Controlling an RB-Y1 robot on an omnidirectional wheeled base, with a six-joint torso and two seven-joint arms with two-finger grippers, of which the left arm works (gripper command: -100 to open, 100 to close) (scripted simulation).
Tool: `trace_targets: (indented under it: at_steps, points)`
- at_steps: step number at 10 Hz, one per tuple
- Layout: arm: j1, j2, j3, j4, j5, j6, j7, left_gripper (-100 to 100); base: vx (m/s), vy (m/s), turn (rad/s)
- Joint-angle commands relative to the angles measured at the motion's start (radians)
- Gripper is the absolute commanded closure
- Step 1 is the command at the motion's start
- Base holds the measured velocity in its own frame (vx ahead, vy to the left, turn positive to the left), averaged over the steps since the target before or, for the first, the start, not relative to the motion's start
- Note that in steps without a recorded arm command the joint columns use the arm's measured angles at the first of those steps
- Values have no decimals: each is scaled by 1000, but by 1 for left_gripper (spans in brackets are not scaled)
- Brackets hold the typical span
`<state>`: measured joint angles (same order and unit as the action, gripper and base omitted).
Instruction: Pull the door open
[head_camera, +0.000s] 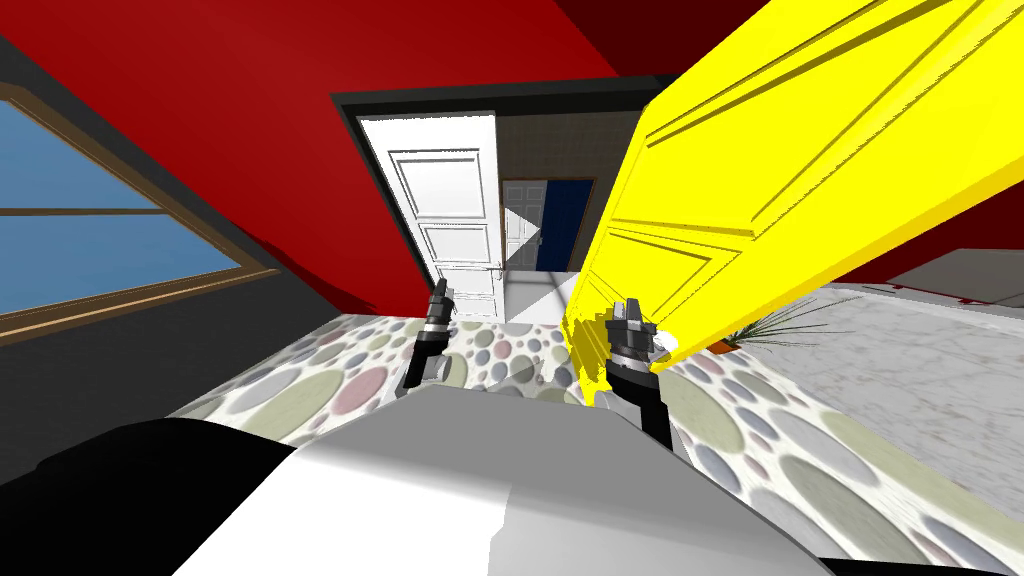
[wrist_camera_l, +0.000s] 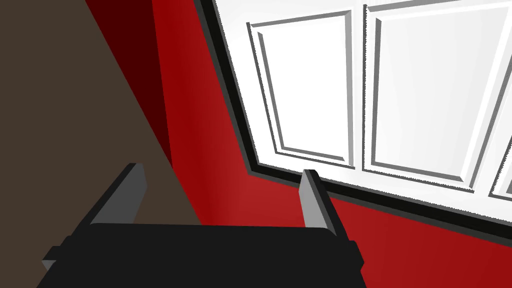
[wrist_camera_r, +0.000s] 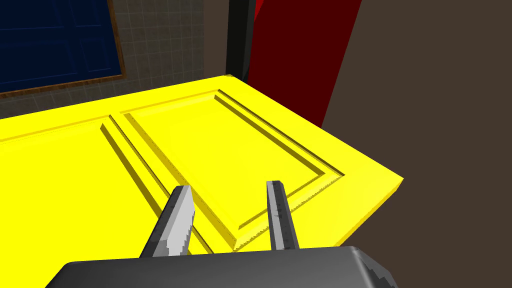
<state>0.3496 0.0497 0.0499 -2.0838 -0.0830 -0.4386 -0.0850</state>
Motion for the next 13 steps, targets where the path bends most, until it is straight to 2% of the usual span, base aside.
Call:
trace_targets:
  at_steps: [1,8,9,10,13]
  points:
    - [-16,13,6,39,9,0,10,-100,90,1,-21]
    - [-110,46,17,220,38,16,41,-100,99,10,-19]
    - [-124,51,19,243,43,18,46,-100,106,3,-22]
    - [-124,51,19,248,43,18,46,-100,68,6,-5]
    - [-167,64,24,329,56,25,60,-100,69,14,-20]
